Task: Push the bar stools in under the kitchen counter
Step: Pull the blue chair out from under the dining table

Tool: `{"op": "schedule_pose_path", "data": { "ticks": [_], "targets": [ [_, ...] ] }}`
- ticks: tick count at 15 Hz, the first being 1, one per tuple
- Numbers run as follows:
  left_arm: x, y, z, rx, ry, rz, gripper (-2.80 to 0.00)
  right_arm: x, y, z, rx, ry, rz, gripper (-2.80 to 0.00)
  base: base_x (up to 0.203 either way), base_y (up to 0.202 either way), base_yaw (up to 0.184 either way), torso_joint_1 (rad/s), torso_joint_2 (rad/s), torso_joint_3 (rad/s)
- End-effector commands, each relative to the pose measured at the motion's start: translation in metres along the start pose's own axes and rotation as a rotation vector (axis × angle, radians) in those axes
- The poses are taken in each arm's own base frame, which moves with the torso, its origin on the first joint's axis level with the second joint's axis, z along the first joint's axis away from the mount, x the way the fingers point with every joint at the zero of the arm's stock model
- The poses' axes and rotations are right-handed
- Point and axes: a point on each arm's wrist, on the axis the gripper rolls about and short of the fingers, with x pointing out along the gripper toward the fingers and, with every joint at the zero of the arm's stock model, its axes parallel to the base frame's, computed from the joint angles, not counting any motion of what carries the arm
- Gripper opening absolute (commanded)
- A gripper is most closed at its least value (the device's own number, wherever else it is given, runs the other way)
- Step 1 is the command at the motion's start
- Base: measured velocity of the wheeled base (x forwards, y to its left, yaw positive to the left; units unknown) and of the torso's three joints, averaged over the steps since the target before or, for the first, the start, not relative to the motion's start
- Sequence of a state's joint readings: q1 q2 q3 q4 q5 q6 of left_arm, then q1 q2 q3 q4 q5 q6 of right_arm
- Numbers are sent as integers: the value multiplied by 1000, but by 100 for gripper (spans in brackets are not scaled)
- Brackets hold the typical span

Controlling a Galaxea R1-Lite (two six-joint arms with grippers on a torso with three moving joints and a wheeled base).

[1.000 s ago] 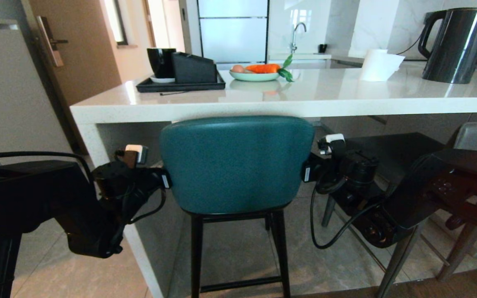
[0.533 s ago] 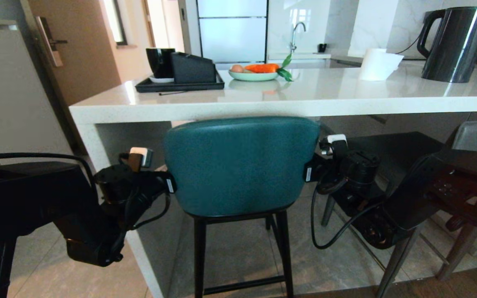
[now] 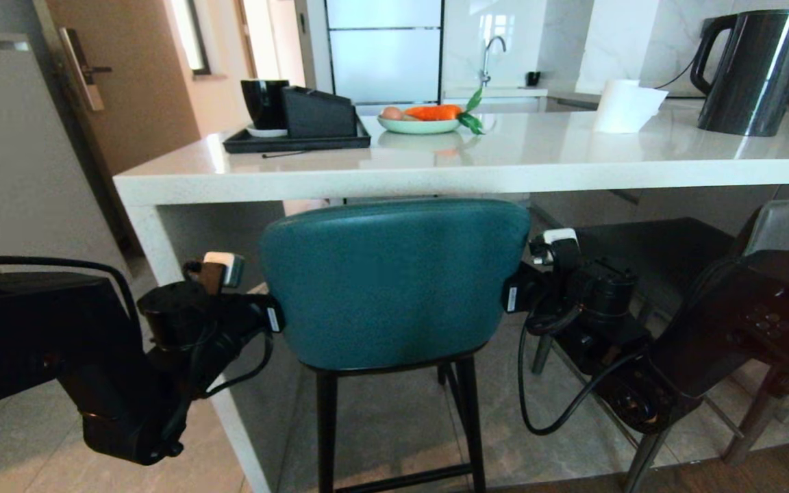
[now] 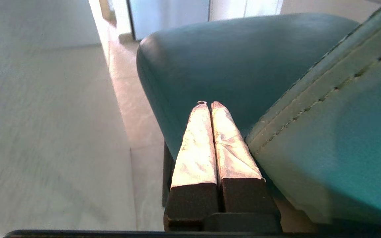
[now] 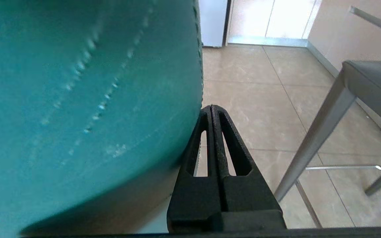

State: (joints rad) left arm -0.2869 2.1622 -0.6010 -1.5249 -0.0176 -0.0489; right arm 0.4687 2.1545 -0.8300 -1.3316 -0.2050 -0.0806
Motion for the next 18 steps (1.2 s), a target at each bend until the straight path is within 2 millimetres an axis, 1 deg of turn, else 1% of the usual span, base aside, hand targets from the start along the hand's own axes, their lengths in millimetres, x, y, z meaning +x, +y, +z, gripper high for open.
{"op": "schedule_pose_path", "data": {
  "ticks": [1,4,6,9,11,12,13,15,18],
  "targets": [
    [-14,-3,10,0,-12,0,-280,-14,6,14,7,-35,27,-280,0,0,0,0,0,0],
    [-34,-4,11,1,22,8,-280,-32,14,16,4,-18,33,-280,0,0,0,0,0,0],
    [-53,-8,14,1,44,-1,-280,-47,18,16,3,-11,38,-280,0,0,0,0,0,0],
    [-77,-18,24,4,34,-7,-280,-71,24,19,4,-10,48,-280,0,0,0,0,0,0],
    [-95,-29,26,6,47,-19,-280,-84,26,23,6,-9,46,-280,0,0,0,0,0,0],
    [-101,-34,25,7,53,-20,-280,-88,26,25,7,-10,44,-280,0,0,0,0,0,0],
    [-104,-38,25,7,58,-16,-280,-91,26,25,7,-6,44,-280,0,0,0,0,0,0],
    [-103,-42,24,8,57,-18,-280,-92,25,24,6,-1,43,-280,0,0,0,0,0,0],
    [-101,-42,22,8,65,-15,-280,-92,26,22,3,6,47,-280,0,0,0,0,0,0]
  ]
}}
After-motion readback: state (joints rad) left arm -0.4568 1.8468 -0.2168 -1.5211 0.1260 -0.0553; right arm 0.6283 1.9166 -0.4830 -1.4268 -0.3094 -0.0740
